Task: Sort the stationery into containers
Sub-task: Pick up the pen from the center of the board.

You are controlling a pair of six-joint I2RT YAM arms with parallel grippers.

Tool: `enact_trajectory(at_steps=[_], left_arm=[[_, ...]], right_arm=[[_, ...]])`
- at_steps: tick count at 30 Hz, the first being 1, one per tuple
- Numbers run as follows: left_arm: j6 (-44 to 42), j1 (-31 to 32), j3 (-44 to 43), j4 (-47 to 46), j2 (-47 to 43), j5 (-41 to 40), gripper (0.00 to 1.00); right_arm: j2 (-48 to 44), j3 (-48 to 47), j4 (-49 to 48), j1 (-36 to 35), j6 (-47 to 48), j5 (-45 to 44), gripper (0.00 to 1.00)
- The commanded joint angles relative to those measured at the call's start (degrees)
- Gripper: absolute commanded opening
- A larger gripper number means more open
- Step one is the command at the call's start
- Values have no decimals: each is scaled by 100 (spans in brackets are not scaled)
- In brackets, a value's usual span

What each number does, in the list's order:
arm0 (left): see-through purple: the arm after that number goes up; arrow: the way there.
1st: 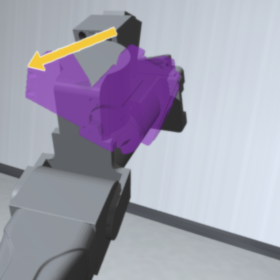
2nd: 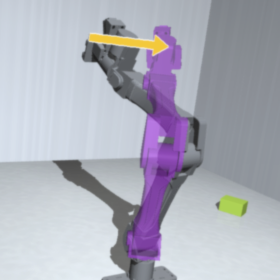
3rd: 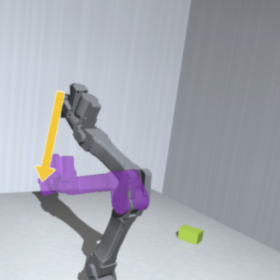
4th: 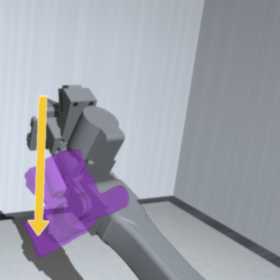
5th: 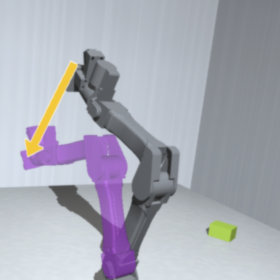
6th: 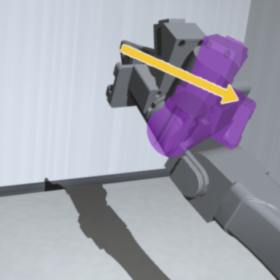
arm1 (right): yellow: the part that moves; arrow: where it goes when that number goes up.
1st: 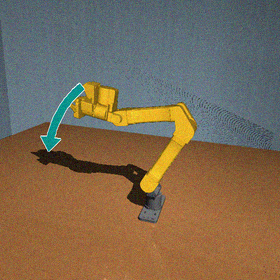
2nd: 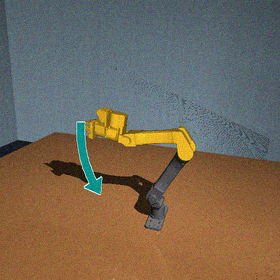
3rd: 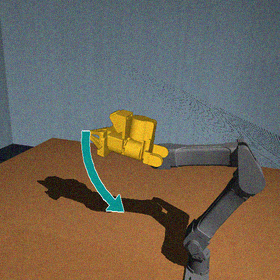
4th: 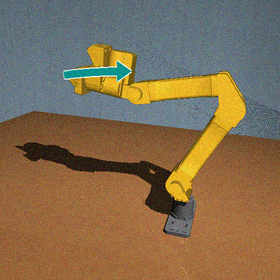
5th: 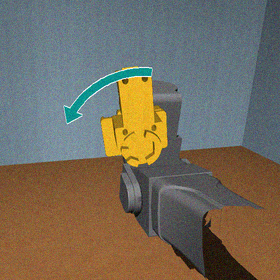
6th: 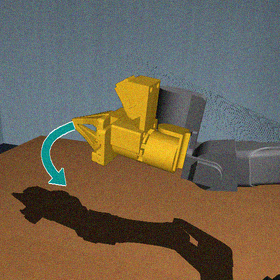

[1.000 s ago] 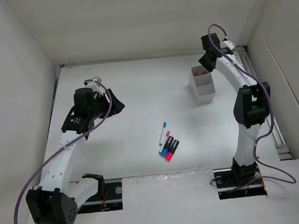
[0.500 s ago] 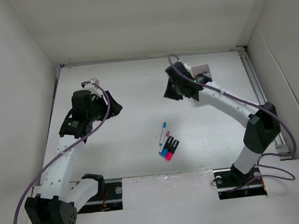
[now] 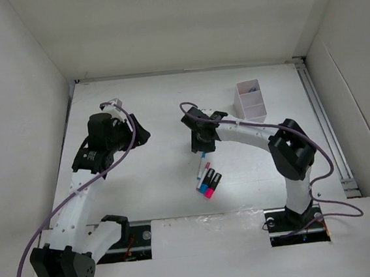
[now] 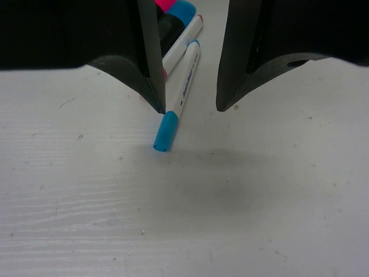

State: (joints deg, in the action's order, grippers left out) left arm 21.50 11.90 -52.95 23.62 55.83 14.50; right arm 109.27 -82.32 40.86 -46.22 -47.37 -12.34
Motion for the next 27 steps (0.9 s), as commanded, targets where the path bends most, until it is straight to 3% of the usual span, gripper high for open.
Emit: enact_trajectory(at_steps=[1, 11, 16, 21, 27], left_arm=[[-75, 23, 39, -41, -152, -44, 56], [-75, 23, 39, -41, -152, 62, 56], [-75, 23, 39, -41, -152, 62, 56], [-75, 23, 39, -41, -152, 62, 56], [-75, 23, 39, -155, -91, 237, 56]], right_arm=[[102, 6, 150, -37, -176, -331, 46], [489, 111, 36, -37, -430, -375, 39], [603, 164, -139, -37, -483, -252, 28], [657, 86, -201, -37, -588, -172, 2], [86, -722, -184, 296, -589, -409, 0]])
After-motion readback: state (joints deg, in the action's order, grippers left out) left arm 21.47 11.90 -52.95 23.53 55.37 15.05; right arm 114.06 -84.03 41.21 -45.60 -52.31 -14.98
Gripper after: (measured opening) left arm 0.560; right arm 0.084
